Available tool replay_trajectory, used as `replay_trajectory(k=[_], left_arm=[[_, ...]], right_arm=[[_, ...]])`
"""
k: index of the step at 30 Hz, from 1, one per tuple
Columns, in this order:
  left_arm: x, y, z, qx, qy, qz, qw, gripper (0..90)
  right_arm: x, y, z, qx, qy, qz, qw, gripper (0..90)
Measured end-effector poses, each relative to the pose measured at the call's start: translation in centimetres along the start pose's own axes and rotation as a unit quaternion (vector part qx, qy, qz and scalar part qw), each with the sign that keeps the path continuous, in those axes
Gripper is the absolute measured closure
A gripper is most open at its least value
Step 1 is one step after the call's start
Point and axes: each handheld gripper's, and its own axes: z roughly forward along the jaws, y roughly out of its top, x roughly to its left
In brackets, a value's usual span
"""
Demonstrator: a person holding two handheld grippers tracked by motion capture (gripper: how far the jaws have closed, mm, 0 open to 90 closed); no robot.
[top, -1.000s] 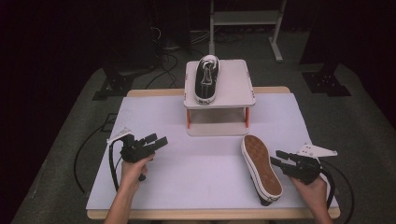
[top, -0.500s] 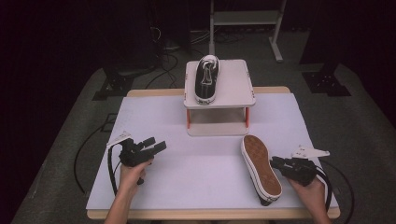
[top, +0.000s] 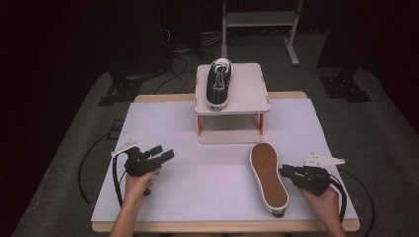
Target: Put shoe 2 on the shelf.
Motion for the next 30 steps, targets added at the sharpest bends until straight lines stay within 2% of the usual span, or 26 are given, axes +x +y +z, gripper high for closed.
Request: replay_trajectory(k=[9, 16, 19, 30], left_arm=[[0.0, 0.0, 0.0, 0.001, 0.003, 0.004, 1.0000, 18.1], [0.1, 0.1, -0.2, 0.000, 0.004, 0.004, 1.0000, 18.1], [0.1, 0.1, -0.2, 0.002, 0.004, 0.004, 1.0000, 18.1], [0.2, 0.1, -0.2, 0.000, 0.005, 0.001, 1.0000, 18.0]], right_arm=[[0.8, 0.8, 0.4, -0.011, 0.016, -0.007, 0.9998, 75.2], [2.6, 2.6, 1.5, -0.015, 0.062, -0.027, 0.9976, 74.7], [3.3, 3.1, 1.8, -0.016, 0.062, -0.041, 0.9971, 75.3], [5.4, 4.7, 3.3, -0.029, 0.084, -0.056, 0.9945, 75.7]])
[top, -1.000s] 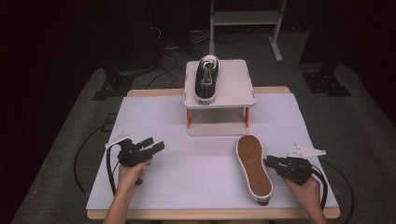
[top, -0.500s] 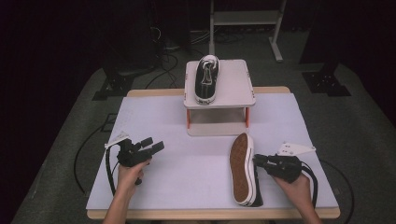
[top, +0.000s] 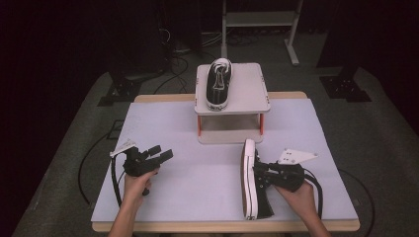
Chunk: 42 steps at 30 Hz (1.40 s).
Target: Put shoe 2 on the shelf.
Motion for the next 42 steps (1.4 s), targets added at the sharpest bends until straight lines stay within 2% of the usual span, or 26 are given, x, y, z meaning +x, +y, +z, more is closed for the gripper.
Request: replay_trajectory(k=[12, 19, 23, 27, 29, 30, 33, 36, 41, 42], left_arm=[[0.2, 0.0, -0.2, -0.004, 0.001, -0.003, 1.0000, 18.0], [0.4, 0.1, -0.4, -0.005, 0.000, 0.000, 1.0000, 18.1], [0.5, 0.2, -0.6, -0.008, 0.002, -0.004, 1.0000, 18.0], [0.6, 0.3, -0.7, -0.010, 0.001, -0.005, 0.9999, 18.1], [0.6, 0.3, -0.8, -0.010, 0.001, -0.004, 0.9999, 18.1], [0.6, 0.3, -0.8, -0.011, 0.001, -0.004, 0.9999, 18.1], [0.5, 0.3, -0.8, -0.011, 0.000, -0.004, 0.9999, 18.0], [0.5, 0.3, -0.7, -0.011, 0.000, -0.005, 0.9999, 18.0], [0.5, 0.2, -0.6, -0.011, 0.001, -0.006, 0.9999, 18.0], [0.5, 0.2, -0.7, -0.010, 0.000, -0.006, 0.9999, 18.1]], right_arm=[[1.9, 2.0, 3.0, 0.010, 0.020, -0.019, 0.9996, 76.6], [2.9, 3.0, 5.7, 0.040, 0.030, -0.023, 0.9985, 77.8], [3.3, 3.6, 6.7, 0.030, 0.037, -0.012, 0.9988, 72.7], [3.2, 3.9, 6.8, 0.020, 0.035, 0.011, 0.9991, 62.4], [2.9, 3.9, 6.7, 0.015, 0.043, 0.036, 0.9983, 55.8], [2.7, 3.9, 6.7, 0.011, 0.046, 0.039, 0.9981, 50.7], [2.5, 4.0, 6.6, 0.002, 0.057, 0.077, 0.9954, 45.4], [2.7, 4.1, 7.0, 0.009, 0.047, 0.093, 0.9945, 41.1], [3.4, 3.9, 8.2, 0.037, 0.012, 0.087, 0.9955, 38.6], [3.5, 3.9, 8.4, 0.045, -0.001, 0.087, 0.9952, 38.2]])
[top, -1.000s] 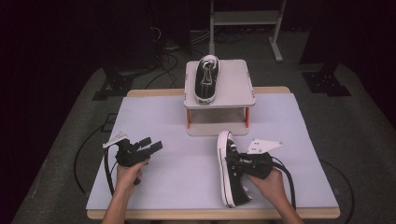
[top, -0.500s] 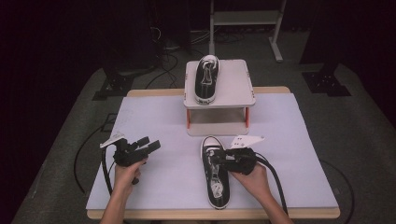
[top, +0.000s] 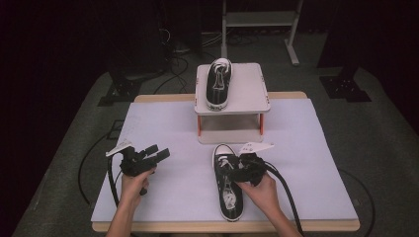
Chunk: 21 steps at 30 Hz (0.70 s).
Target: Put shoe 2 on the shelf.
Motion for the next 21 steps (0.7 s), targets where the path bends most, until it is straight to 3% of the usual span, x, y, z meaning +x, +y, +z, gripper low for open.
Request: replay_trajectory(k=[2, 6, 10, 14, 16, 21], left_arm=[[0.0, 0.0, 0.0, 0.000, 0.000, 0.000, 1.0000, 18.1], [0.1, 0.0, 0.0, 0.003, 0.000, 0.002, 1.0000, 18.1], [-0.1, -0.1, 0.1, 0.002, 0.000, 0.002, 1.0000, 18.0], [-0.1, -0.1, 0.2, 0.003, 0.001, 0.001, 1.0000, 18.1], [-0.1, -0.1, 0.2, 0.004, 0.001, 0.001, 1.0000, 18.1], [0.0, -0.2, 0.2, 0.003, 0.001, -0.001, 1.0000, 18.1]], right_arm=[[0.2, -0.2, 0.1, 0.007, -0.024, -0.005, 0.9997, 38.3], [0.1, -0.7, 0.1, 0.021, -0.043, 0.000, 0.9988, 42.3], [-0.4, -1.4, 0.1, 0.025, -0.035, 0.021, 0.9988, 47.8], [-0.2, -1.6, 0.2, 0.024, -0.046, 0.018, 0.9985, 53.3], [-0.1, -1.6, 0.1, 0.019, -0.045, 0.013, 0.9987, 62.4], [0.3, -1.6, 0.1, 0.011, -0.054, 0.006, 0.9985, 72.4]])
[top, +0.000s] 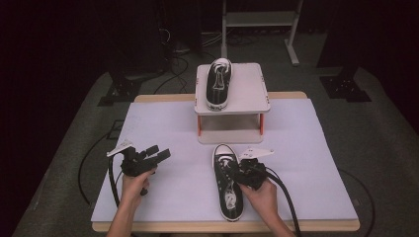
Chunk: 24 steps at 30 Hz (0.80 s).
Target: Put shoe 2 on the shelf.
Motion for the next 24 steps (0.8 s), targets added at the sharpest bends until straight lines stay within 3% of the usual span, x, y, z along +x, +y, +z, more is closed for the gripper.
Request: replay_trajectory(k=[5, 10, 12, 15, 19, 24], left_arm=[[0.0, 0.0, -0.1, -0.002, 0.000, -0.002, 1.0000, 18.1], [0.0, 0.0, 0.0, -0.001, 0.000, 0.000, 1.0000, 18.1], [0.0, 0.0, 0.0, -0.001, 0.000, -0.001, 1.0000, 18.1], [0.0, 0.0, 0.1, -0.001, -0.001, -0.003, 1.0000, 18.1], [-0.1, 0.0, 0.0, -0.001, -0.002, -0.003, 1.0000, 18.1], [0.1, 0.1, -0.1, -0.002, -0.002, -0.003, 1.0000, 18.1]], right_arm=[[-0.9, -0.1, -0.3, -0.014, 0.024, 0.035, 0.9990, 81.4], [-1.4, -0.3, -0.3, -0.020, 0.039, 0.057, 0.9974, 84.2], [-1.9, -0.5, -0.4, -0.029, 0.055, 0.079, 0.9949, 84.5], [-3.2, -1.0, -0.3, -0.040, 0.098, 0.132, 0.9856, 84.8], [-3.2, -1.0, -0.4, -0.046, 0.092, 0.135, 0.9855, 86.0], [-3.4, -1.0, -0.5, -0.053, 0.100, 0.148, 0.9825, 86.5]])
